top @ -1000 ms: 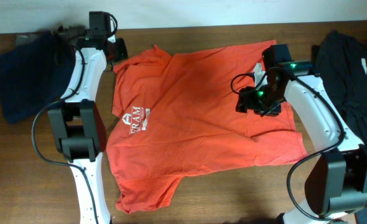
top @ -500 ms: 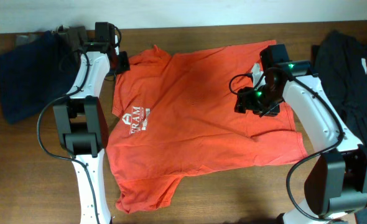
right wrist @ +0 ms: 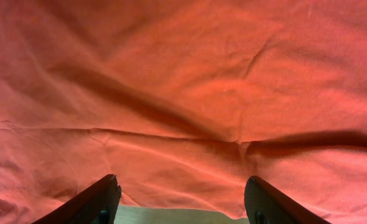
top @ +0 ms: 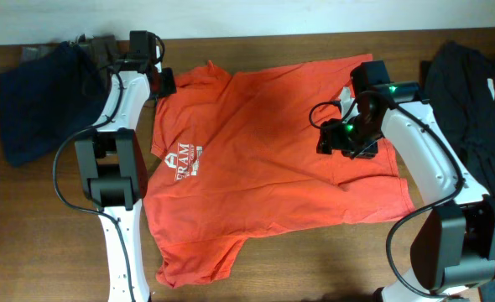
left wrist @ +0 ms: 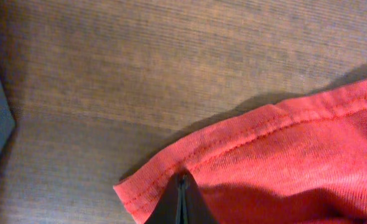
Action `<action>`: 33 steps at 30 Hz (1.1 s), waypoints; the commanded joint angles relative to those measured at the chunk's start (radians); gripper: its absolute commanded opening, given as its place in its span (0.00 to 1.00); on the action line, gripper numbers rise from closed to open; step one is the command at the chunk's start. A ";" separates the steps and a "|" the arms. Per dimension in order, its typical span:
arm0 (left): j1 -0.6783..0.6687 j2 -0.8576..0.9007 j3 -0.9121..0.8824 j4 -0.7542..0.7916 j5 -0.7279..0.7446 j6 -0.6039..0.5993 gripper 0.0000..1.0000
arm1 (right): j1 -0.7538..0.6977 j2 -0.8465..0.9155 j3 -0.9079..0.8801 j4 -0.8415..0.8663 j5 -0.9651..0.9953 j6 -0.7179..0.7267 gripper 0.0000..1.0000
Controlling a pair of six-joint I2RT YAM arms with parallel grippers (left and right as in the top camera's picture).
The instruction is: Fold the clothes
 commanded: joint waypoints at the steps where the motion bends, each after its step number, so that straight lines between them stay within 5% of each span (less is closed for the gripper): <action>1: 0.008 0.061 0.002 0.033 -0.037 0.016 0.01 | 0.008 -0.015 0.007 -0.006 0.010 -0.011 0.69; 30: 0.099 0.181 0.002 0.518 -0.190 0.016 0.01 | 0.008 -0.015 0.007 -0.051 0.010 -0.011 0.70; 33: 0.071 0.181 0.022 0.590 -0.189 0.042 0.12 | 0.008 -0.015 0.007 -0.051 0.010 -0.011 0.70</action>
